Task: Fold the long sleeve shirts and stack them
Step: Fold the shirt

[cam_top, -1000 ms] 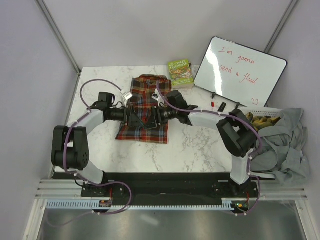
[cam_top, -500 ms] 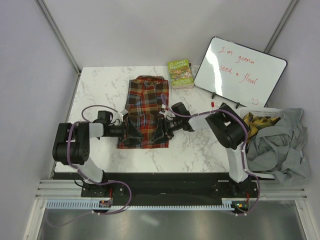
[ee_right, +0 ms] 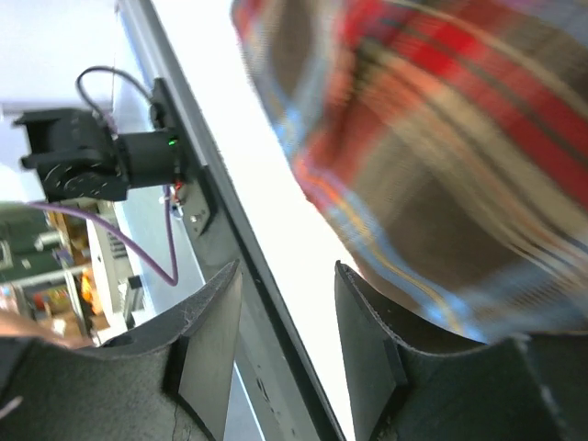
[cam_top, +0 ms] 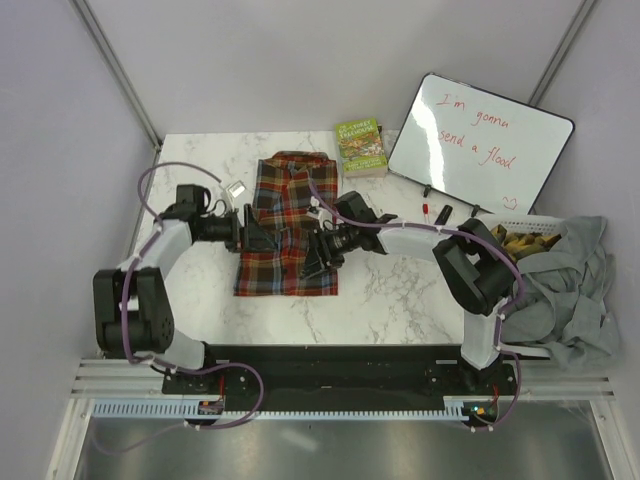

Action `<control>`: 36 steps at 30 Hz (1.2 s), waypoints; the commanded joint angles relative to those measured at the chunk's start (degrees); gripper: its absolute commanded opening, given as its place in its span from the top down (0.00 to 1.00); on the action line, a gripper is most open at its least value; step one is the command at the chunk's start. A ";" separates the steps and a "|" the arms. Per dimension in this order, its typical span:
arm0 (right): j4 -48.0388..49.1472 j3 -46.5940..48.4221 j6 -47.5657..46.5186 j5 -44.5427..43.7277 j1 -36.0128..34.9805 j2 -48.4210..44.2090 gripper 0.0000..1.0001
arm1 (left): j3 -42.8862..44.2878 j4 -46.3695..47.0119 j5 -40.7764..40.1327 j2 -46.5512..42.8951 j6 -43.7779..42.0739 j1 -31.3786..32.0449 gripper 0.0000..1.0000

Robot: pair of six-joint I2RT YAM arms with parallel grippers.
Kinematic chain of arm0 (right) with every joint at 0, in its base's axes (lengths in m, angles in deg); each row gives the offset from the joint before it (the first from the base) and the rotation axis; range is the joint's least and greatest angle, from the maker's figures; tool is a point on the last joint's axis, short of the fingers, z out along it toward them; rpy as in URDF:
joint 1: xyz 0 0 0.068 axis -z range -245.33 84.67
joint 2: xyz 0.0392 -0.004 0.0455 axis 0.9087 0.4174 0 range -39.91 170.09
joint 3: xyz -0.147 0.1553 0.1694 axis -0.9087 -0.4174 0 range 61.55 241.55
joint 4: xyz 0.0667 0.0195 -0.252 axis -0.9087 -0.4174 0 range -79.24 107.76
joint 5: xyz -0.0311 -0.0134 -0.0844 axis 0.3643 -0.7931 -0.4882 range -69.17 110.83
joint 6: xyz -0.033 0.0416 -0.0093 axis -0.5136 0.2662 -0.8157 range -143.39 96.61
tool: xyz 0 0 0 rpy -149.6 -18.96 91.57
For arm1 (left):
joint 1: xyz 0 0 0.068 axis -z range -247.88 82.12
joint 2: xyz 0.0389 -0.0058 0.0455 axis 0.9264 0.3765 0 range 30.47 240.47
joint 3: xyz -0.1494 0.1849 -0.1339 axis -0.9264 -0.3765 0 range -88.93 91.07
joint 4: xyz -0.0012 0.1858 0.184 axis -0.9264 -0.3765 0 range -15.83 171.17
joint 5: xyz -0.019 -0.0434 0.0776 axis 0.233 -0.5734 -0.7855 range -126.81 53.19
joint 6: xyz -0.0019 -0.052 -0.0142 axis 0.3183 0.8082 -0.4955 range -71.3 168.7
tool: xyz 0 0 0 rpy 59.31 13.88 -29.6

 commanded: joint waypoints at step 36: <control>-8.95 30.00 -9.10 8.70 4.22 17.95 0.49 | 35.58 -30.55 1.26 32.04 -32.34 -0.64 0.04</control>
